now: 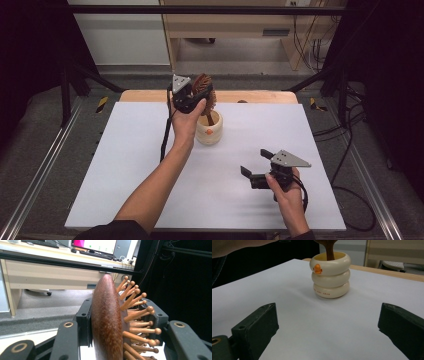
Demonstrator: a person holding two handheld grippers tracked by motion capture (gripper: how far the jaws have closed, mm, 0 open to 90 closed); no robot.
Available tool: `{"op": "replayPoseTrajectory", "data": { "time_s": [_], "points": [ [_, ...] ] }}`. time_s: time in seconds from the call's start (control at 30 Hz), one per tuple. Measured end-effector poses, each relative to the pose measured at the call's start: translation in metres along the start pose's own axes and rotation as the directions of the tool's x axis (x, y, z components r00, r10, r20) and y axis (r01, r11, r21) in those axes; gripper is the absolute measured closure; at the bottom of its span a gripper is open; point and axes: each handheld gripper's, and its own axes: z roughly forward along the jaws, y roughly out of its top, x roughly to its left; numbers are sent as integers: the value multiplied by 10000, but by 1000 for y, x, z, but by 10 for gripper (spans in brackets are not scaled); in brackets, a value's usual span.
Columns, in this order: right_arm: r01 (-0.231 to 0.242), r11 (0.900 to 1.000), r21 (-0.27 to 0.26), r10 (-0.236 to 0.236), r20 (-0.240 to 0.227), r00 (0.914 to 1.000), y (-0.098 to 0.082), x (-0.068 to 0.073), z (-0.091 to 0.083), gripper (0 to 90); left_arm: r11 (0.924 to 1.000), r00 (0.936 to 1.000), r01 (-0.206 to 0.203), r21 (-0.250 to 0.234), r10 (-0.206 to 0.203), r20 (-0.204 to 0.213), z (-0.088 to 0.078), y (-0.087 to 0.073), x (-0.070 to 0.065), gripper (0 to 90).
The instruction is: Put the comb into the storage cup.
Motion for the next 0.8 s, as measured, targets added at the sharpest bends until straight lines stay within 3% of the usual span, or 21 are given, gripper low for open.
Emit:
{"op": "replayPoseTrajectory", "data": {
  "time_s": [0.53,0.8],
  "points": [
    [-15,10000,44,15,-16,10000,0,0,0,33,10000,10000,30,52,-30,-46,-1,-3,4,495],
    [9,10000,59,-9,1,10000,0,0,0,34,9996,9996,265,-7,-265,-46,-1,-4,4,495]
  ]
}}
